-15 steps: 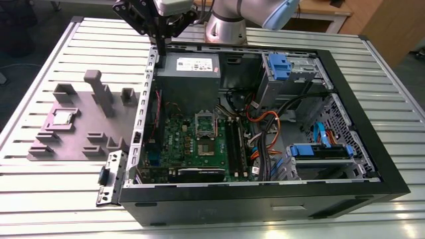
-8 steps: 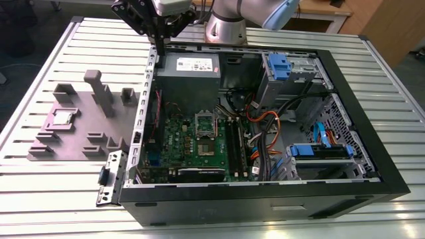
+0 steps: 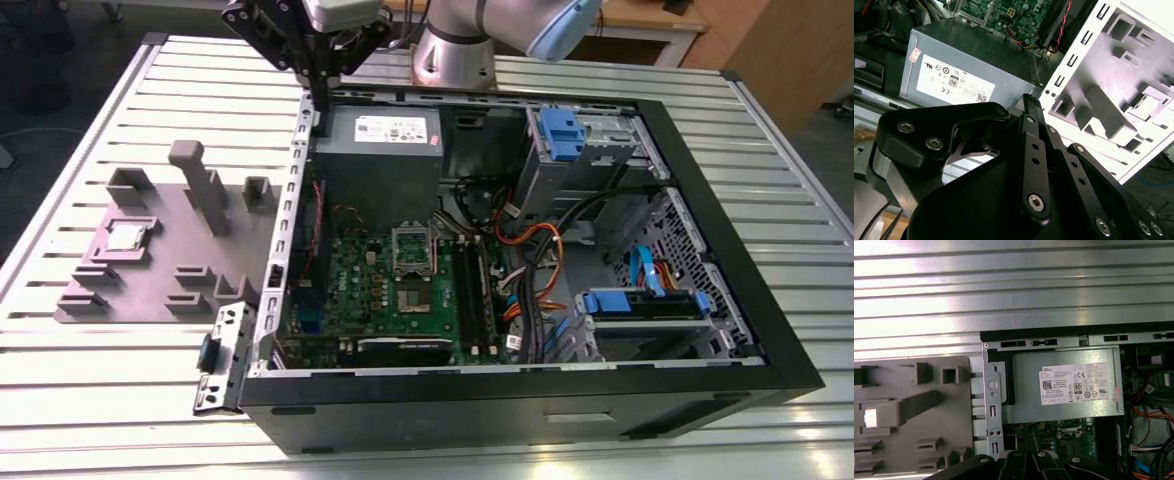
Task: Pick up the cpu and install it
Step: 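Reach for the cpu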
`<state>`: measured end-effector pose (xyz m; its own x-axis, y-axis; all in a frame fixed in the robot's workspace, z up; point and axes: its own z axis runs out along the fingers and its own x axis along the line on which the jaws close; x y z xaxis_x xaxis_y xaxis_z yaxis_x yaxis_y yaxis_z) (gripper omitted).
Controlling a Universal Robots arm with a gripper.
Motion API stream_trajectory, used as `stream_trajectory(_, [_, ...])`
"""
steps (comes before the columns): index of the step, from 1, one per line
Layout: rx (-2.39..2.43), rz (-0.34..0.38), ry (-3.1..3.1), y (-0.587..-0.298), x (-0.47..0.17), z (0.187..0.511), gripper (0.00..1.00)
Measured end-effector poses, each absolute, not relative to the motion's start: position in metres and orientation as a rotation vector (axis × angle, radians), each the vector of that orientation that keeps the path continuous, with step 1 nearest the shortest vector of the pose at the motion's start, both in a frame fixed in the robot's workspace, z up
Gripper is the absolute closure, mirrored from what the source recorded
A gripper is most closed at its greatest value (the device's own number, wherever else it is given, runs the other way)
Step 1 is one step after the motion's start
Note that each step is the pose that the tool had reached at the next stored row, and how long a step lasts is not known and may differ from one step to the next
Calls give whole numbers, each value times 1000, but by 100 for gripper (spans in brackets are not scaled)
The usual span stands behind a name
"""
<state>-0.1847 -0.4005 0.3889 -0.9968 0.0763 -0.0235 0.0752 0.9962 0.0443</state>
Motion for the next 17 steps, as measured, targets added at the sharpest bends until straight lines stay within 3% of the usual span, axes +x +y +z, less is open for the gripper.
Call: stream_trajectory(17, [118,68,3113,-401,-190,389,89])
